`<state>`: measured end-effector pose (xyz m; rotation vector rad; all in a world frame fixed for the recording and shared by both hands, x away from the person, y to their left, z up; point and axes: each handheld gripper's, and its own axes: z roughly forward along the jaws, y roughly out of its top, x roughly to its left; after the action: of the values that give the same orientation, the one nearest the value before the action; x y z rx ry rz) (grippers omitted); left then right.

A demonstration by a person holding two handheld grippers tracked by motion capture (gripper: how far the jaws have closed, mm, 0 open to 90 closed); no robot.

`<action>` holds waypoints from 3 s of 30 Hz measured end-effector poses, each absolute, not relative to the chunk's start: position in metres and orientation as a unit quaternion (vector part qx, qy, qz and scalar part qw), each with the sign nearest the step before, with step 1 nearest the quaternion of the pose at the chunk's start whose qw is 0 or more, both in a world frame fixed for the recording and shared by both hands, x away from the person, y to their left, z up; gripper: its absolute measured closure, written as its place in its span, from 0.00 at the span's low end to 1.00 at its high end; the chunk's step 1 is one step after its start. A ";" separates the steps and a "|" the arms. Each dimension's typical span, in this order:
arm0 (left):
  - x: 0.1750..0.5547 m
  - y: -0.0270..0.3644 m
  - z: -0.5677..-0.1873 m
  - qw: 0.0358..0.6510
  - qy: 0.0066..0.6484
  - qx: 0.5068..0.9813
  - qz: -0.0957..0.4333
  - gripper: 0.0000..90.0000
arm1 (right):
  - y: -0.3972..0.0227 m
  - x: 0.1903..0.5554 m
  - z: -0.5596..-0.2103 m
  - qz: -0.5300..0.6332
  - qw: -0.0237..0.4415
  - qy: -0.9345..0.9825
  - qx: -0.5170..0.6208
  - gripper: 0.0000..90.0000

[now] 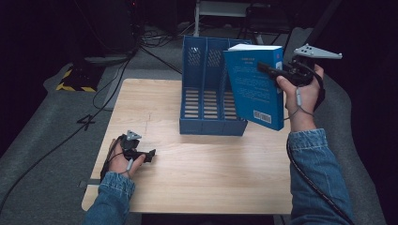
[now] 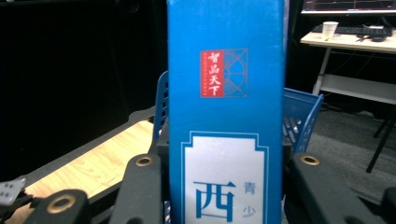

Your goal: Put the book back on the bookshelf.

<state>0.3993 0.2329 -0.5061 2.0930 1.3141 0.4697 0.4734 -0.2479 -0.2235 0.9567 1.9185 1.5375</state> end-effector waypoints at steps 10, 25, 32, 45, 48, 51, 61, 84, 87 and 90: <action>0.401 0.232 -0.506 0.308 0.496 0.792 0.179 0.00 | -0.254 0.488 -0.218 0.569 0.256 0.687 0.372 0.68; 0.401 0.232 -0.506 0.308 0.497 0.792 0.179 0.00 | -0.258 0.526 -0.216 0.586 0.248 0.647 0.421 0.68; 0.401 0.232 -0.506 0.308 0.497 0.792 0.178 0.00 | -0.250 0.536 -0.218 0.601 0.238 0.630 0.430 0.68; 0.401 0.232 -0.506 0.308 0.497 0.792 0.178 0.00 | -0.241 0.529 -0.209 0.627 0.213 0.627 0.410 0.68; 0.401 0.232 -0.506 0.308 0.497 0.791 0.178 0.00 | -0.243 0.536 -0.214 0.623 0.218 0.625 0.418 0.68; 0.401 0.232 -0.506 0.308 0.497 0.791 0.178 0.00 | -0.250 0.544 -0.222 0.616 0.225 0.618 0.433 0.68; 0.401 0.231 -0.506 0.308 0.496 0.792 0.178 0.00 | -0.265 0.559 -0.239 0.602 0.237 0.603 0.466 0.68; 0.402 0.230 -0.506 0.308 0.497 0.791 0.178 0.00 | -0.193 0.579 -0.281 0.603 0.266 0.602 0.451 0.67; 0.402 0.230 -0.506 0.308 0.497 0.791 0.178 0.00 | -0.192 0.579 -0.283 0.601 0.269 0.605 0.448 0.67; 0.402 0.230 -0.506 0.308 0.496 0.792 0.177 0.00 | -0.189 0.578 -0.287 0.589 0.268 0.616 0.450 0.66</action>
<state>0.4021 0.2295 -0.5059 2.0953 1.3119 0.4692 0.5784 -0.1892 -0.2866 1.2127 1.6617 1.5881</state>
